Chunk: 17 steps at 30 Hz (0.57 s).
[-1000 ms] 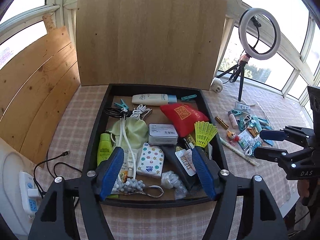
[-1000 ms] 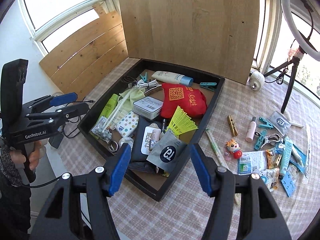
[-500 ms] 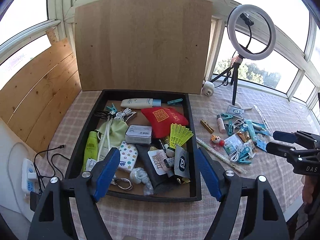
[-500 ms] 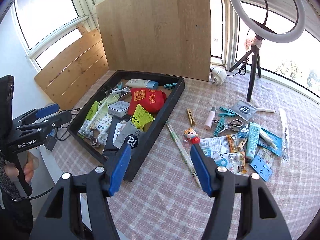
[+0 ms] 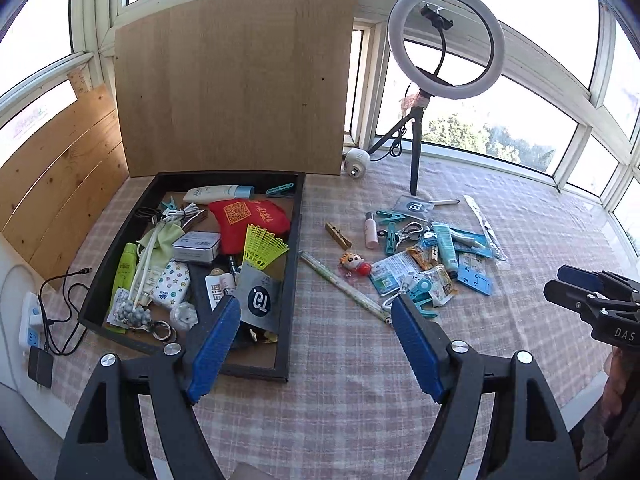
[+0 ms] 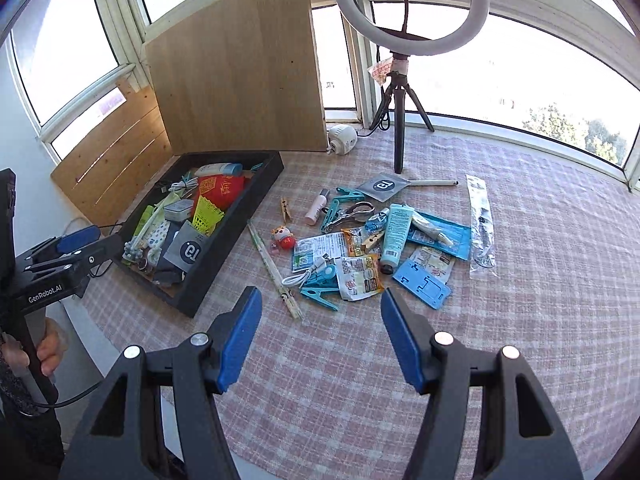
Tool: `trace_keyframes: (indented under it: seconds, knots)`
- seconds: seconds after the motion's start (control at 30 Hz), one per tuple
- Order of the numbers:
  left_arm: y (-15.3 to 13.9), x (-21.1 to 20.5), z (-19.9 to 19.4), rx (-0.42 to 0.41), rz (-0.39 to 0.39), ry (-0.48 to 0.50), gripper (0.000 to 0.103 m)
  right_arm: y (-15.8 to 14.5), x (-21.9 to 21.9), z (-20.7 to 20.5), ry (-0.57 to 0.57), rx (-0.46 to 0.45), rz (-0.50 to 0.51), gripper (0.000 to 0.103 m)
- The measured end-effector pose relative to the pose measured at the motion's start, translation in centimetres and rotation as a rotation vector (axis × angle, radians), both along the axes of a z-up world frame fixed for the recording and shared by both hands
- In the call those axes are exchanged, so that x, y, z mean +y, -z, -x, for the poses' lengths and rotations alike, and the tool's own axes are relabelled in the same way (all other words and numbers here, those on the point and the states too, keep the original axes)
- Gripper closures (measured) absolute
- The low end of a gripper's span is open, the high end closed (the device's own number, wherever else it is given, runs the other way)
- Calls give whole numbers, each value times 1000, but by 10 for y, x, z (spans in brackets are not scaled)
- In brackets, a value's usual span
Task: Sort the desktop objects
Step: 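Move both grippers back over the pile of items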
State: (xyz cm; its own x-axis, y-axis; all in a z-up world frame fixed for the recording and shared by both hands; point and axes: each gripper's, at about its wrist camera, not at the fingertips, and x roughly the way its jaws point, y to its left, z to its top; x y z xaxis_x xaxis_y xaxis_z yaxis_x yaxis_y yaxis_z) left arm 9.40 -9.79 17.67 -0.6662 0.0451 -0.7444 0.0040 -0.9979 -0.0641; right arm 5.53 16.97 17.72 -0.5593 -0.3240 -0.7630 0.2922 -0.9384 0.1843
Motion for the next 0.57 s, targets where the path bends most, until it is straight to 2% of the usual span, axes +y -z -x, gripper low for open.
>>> trace_keyframes:
  seconds: [0.3,0.47,0.57]
  knots:
    - [-3,51,-7,12,0,39,27,7,60,-12,63,-10,15,42]
    - [0,63,-7,6,-2,37,27,11,79,-12,72,-14,16,42]
    - [1,68,-8,22,26,16,27,16,86,-10,73,-19,18,42]
